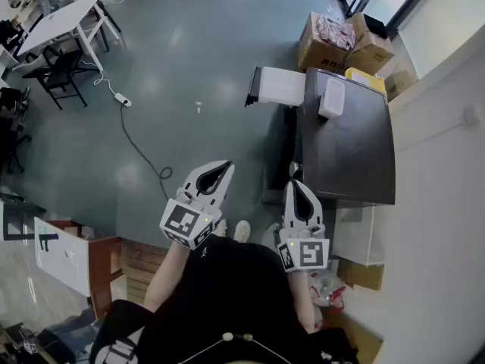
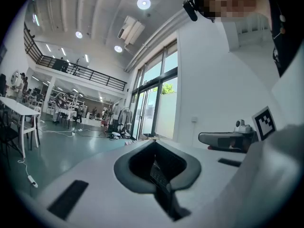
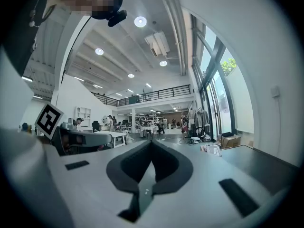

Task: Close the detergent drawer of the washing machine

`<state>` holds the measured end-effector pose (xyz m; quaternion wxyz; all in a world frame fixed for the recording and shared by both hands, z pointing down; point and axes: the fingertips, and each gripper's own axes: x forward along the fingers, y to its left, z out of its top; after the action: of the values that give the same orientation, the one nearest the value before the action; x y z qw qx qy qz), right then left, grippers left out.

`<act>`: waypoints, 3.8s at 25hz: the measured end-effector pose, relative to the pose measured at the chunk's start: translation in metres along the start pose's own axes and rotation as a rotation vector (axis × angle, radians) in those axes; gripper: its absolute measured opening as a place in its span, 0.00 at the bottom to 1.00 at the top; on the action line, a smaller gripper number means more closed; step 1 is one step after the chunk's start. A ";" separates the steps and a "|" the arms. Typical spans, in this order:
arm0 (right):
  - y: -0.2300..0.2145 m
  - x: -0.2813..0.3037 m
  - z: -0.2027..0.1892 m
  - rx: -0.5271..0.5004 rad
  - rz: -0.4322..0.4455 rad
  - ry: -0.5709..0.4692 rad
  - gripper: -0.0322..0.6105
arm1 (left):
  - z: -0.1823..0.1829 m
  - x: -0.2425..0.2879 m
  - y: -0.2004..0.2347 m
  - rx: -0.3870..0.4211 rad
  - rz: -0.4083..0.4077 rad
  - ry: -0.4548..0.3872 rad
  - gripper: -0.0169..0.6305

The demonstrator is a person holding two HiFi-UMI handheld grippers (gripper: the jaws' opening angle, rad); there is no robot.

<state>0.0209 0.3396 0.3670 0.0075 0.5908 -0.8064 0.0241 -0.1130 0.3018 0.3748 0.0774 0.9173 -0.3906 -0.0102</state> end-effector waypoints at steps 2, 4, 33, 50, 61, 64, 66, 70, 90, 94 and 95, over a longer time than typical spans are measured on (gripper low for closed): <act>-0.001 -0.001 0.000 0.001 0.000 -0.002 0.05 | 0.000 0.000 -0.003 0.015 -0.001 -0.001 0.04; -0.002 -0.001 0.000 0.003 -0.003 -0.002 0.05 | 0.001 0.000 -0.005 0.022 -0.005 -0.008 0.04; 0.045 0.019 -0.017 0.029 0.054 0.005 0.05 | -0.015 -0.013 0.031 -0.057 -0.115 0.015 0.13; 0.014 0.083 -0.025 -0.005 0.068 0.031 0.05 | -0.020 0.031 0.068 0.068 -0.084 0.065 0.14; -0.051 0.164 -0.048 0.031 0.078 0.121 0.06 | -0.043 0.122 0.122 -0.043 -0.031 0.156 0.14; -0.064 0.189 -0.058 0.044 0.114 0.162 0.06 | -0.054 0.149 0.130 -0.072 -0.041 0.198 0.15; -0.070 0.206 -0.068 0.051 0.148 0.192 0.08 | -0.063 0.167 0.136 -0.106 -0.051 0.228 0.15; -0.082 0.241 -0.091 0.051 0.212 0.263 0.13 | -0.076 0.200 0.150 -0.167 -0.037 0.267 0.15; -0.076 0.371 -0.239 0.095 0.336 0.639 0.18 | -0.171 0.317 0.252 -0.517 -0.045 0.478 0.21; -0.071 0.390 -0.270 0.100 0.311 0.735 0.19 | -0.189 0.340 0.265 -0.609 -0.057 0.512 0.21; -0.072 0.393 -0.275 0.097 0.295 0.745 0.19 | -0.192 0.344 0.267 -0.621 -0.055 0.517 0.21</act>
<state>-0.0339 -0.0435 0.6594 0.2678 0.4194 -0.8226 0.2752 -0.0496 -0.1023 0.6193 0.4460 0.8328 -0.3120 0.1012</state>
